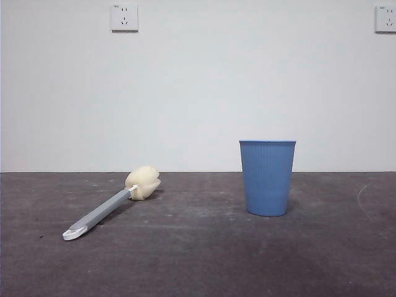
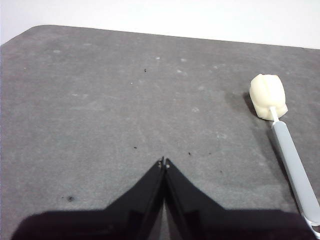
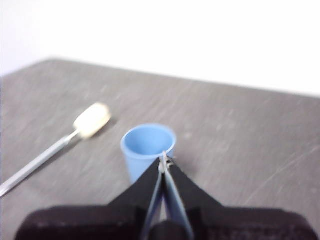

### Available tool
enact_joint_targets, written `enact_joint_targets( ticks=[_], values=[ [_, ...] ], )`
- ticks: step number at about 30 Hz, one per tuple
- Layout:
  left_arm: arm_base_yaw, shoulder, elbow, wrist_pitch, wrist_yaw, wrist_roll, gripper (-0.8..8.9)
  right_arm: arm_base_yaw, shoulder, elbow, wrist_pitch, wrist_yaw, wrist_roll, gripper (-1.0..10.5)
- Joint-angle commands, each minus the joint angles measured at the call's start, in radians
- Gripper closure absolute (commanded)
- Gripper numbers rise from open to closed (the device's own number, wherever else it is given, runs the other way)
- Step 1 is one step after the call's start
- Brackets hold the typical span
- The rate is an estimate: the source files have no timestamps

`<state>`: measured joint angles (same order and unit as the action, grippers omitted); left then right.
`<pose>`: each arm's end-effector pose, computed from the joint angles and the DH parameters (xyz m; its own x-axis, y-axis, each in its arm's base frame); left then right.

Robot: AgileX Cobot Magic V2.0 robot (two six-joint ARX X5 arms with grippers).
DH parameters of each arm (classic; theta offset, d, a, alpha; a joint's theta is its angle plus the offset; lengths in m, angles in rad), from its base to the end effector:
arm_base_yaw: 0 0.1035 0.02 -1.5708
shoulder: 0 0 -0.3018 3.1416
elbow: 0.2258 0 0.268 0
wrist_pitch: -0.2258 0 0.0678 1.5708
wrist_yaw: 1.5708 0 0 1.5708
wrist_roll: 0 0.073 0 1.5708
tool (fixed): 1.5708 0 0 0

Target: Pick up the cup brush,pick up the cup,insert the brush into the cup,clean the cup,put the cup brush back,put the cup back to the fixed position on the table

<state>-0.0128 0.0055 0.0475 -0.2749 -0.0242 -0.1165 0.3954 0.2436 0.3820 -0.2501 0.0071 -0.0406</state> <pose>0.1136 0.0003 0.1436 0.9729 0.0117 -0.2307 -0.0375 0.9935 -0.1075 0.1086 0.0448 0.2561 0.9198 0.3762 -0.1115 -0.3825 0.9230 -0.0411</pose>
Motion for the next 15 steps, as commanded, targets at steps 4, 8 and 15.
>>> enact_joint_targets(
  ticks=[4,8,15],
  values=[
    [0.004,-0.002,-0.014,0.003,0.000,-0.004,8.17,-0.063,-0.110,-0.254,0.163,-0.006,0.045,9.5],
    [0.004,-0.002,-0.014,0.003,0.000,-0.004,8.17,-0.105,-0.127,-0.328,0.162,-0.008,0.051,9.5],
    [0.004,-0.002,-0.013,0.003,0.000,-0.004,8.17,-0.168,-0.146,-0.373,0.144,-0.009,0.050,9.5]
  ],
)
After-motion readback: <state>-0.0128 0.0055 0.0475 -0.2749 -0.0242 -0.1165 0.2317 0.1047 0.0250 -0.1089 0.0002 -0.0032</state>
